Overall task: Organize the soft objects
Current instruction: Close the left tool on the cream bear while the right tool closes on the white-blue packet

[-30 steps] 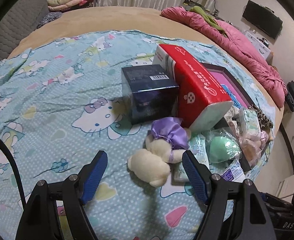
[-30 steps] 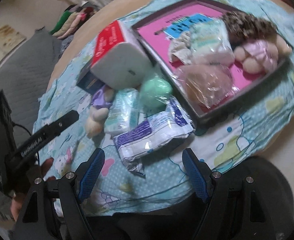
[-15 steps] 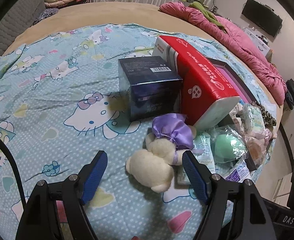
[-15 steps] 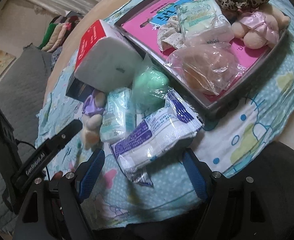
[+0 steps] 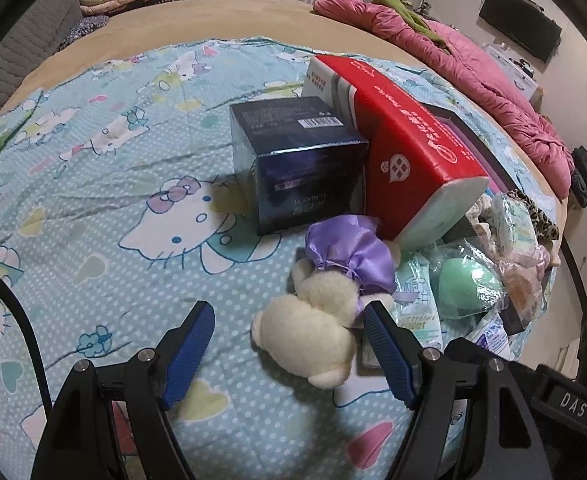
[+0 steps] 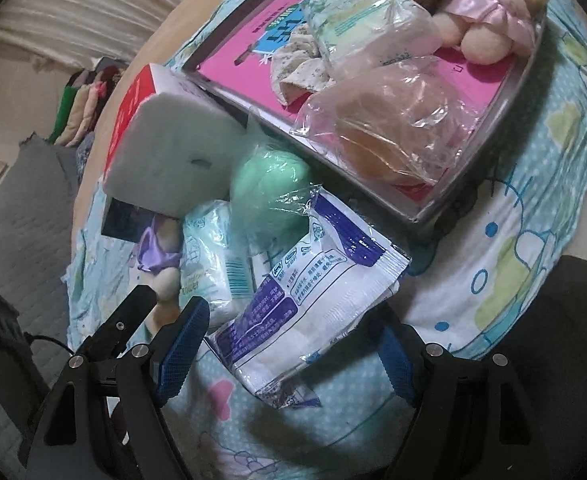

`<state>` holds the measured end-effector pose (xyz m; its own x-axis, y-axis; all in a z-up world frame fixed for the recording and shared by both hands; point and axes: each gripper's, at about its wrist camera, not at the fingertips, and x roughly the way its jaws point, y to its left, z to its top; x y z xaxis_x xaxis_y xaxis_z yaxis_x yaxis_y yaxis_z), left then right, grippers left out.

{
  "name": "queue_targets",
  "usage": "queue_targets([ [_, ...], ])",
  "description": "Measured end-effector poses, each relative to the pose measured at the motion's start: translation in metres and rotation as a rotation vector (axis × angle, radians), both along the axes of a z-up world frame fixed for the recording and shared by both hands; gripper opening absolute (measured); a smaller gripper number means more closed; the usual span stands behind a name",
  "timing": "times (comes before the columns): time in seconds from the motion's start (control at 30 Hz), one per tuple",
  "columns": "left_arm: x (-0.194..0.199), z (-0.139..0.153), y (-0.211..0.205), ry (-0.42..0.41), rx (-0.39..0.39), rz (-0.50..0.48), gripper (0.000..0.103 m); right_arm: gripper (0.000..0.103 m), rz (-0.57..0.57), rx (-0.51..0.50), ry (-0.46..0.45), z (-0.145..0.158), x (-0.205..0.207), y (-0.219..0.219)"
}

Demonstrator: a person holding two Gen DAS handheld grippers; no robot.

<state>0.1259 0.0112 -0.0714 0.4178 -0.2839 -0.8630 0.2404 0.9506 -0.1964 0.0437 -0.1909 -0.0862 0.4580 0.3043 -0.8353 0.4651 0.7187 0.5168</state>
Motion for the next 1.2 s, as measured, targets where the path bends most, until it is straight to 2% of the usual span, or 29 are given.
queue_targets([
  [0.07,0.001,-0.002,0.0,0.006,-0.01,-0.001,0.076,0.078,0.025,-0.017,-0.002,-0.002,0.002,0.003],
  [0.17,0.003,-0.004,0.0,0.021,-0.023,-0.005,0.077,0.068,0.051,-0.03,-0.005,-0.003,0.0,0.002],
  [0.5,0.008,-0.011,-0.009,0.047,-0.051,-0.015,0.077,0.046,0.097,0.038,-0.057,-0.004,-0.01,-0.012],
  [0.6,0.013,-0.017,-0.007,0.078,-0.118,0.005,0.076,0.041,0.13,0.042,-0.081,0.001,-0.011,-0.01],
  [0.67,0.015,-0.021,-0.003,0.1,-0.169,0.023,0.072,0.039,0.141,0.047,-0.093,0.003,-0.011,-0.01],
  [0.87,0.018,-0.022,-0.001,0.107,-0.202,0.033,0.062,0.037,0.182,0.062,-0.136,0.013,-0.013,-0.006],
  [1.03,0.012,-0.011,0.001,0.073,-0.181,0.024,0.058,0.037,0.22,0.054,-0.177,0.024,-0.014,-0.002],
  [1.2,0.003,0.009,0.004,0.021,-0.157,0.024,0.058,0.037,0.264,0.032,-0.262,0.043,-0.011,0.002],
])
